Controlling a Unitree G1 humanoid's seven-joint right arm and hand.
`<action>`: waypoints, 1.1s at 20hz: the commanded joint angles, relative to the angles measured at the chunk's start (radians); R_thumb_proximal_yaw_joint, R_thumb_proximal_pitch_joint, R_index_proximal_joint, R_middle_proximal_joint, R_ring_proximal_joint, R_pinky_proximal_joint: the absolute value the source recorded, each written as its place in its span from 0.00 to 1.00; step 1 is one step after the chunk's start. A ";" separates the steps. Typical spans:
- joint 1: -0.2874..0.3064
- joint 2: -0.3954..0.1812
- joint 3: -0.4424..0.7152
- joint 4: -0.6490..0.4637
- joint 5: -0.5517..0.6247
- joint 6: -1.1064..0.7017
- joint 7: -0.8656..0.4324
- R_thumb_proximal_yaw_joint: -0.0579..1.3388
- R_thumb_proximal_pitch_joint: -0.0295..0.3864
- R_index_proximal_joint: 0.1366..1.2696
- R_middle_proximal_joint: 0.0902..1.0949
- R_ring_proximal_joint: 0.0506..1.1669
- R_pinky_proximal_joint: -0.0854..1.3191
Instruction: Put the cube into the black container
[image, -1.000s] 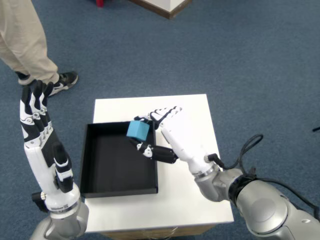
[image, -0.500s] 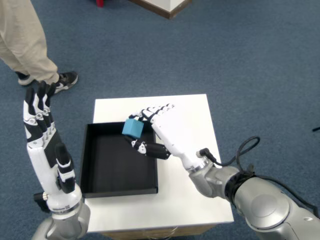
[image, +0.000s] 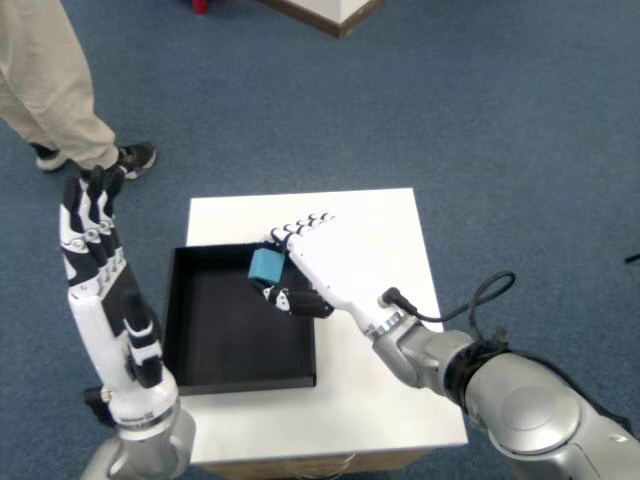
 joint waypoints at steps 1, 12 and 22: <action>-0.051 -0.006 -0.052 -0.004 -0.015 0.029 0.010 0.62 0.34 0.57 0.87 0.82 0.73; -0.018 0.011 -0.168 -0.062 -0.154 0.099 0.126 0.58 0.37 0.57 0.83 0.79 0.75; 0.002 0.012 -0.266 -0.093 -0.237 0.119 0.195 0.45 0.21 0.37 0.69 0.68 0.68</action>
